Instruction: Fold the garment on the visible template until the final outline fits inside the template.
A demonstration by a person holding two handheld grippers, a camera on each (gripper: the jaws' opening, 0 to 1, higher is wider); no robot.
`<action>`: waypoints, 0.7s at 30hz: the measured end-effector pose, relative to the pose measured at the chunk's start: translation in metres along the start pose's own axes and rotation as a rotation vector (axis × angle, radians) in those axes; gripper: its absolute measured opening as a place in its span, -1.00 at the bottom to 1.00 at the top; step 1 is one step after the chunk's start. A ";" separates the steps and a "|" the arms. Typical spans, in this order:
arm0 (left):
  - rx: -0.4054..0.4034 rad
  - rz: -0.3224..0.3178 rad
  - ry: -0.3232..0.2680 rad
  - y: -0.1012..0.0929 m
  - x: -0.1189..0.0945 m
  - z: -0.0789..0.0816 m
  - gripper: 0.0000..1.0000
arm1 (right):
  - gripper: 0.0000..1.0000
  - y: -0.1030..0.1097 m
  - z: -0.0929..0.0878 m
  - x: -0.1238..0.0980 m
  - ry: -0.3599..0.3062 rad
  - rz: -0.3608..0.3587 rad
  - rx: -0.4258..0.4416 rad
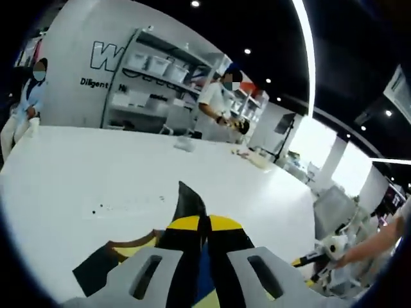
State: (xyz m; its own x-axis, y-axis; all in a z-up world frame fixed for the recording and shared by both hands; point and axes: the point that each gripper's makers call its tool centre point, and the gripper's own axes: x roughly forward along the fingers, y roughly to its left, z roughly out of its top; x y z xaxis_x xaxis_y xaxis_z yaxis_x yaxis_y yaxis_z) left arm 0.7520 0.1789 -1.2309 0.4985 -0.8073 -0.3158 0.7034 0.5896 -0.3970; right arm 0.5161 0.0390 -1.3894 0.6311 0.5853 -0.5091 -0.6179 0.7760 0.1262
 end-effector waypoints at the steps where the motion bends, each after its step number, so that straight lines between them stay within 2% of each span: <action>1: 0.007 -0.006 0.012 0.000 0.005 -0.003 -0.98 | -0.01 0.000 0.000 0.000 -0.001 0.000 0.001; 4: 0.030 -0.015 0.043 -0.006 0.017 -0.014 -0.98 | -0.01 -0.001 0.000 0.000 -0.002 0.000 0.005; 6: 0.034 -0.013 0.063 -0.003 0.027 -0.022 -0.98 | 0.00 -0.002 -0.001 0.000 -0.002 0.000 0.008; 13: 0.110 -0.003 0.191 -0.013 0.050 -0.074 -0.98 | 0.00 -0.001 -0.001 0.001 0.006 0.006 0.009; 21: 0.139 0.015 0.277 -0.019 0.065 -0.112 -0.98 | 0.00 -0.003 -0.001 0.001 0.016 0.010 0.005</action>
State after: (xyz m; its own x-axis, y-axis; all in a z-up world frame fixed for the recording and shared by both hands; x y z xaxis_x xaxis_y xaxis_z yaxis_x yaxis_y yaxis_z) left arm 0.7141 0.1184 -1.3402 0.3656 -0.7502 -0.5510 0.7693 0.5768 -0.2749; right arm 0.5182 0.0366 -1.3912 0.6173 0.5891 -0.5214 -0.6218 0.7714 0.1353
